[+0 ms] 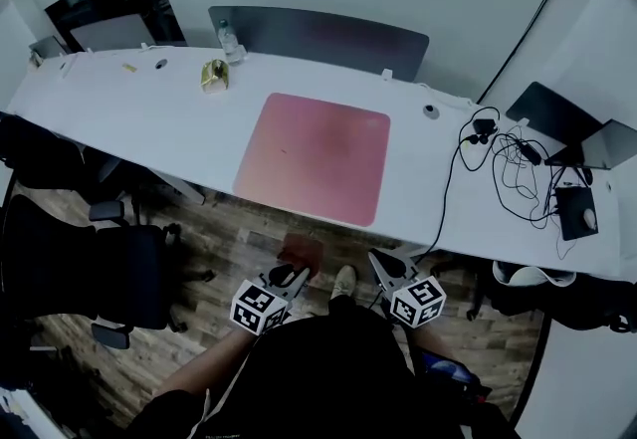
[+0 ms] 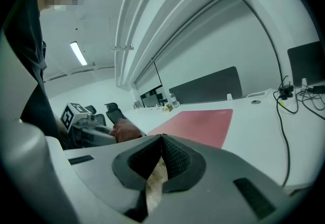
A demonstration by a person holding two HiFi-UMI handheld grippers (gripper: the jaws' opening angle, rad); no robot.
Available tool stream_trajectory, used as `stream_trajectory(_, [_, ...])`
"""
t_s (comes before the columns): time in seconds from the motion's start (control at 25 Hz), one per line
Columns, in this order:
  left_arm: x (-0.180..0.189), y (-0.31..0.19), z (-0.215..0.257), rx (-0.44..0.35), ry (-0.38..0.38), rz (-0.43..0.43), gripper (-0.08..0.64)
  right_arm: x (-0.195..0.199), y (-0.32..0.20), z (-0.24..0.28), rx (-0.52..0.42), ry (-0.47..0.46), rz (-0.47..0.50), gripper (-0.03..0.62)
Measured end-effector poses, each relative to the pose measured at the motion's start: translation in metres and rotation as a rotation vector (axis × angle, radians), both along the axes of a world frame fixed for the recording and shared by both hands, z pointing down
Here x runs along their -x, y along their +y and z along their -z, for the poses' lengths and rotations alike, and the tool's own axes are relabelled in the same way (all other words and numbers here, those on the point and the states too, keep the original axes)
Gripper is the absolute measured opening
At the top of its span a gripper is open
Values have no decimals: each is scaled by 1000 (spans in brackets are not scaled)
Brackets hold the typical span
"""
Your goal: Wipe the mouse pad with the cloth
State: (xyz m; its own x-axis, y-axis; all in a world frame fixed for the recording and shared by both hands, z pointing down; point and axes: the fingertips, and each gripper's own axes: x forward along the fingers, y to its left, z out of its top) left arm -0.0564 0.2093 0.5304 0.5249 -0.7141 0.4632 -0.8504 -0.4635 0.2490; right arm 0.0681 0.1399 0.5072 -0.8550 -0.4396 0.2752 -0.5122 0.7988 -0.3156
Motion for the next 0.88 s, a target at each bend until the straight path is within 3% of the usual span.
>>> stream_trajectory(0.64, [-51,-96,-28,95,8,-187,58,-19,-97,-2,21,-32,-74,26])
stream_trajectory(0.88, [-67,-127,-42,171,22,-192,58,-27,-124,-4,37,-53,-70,26])
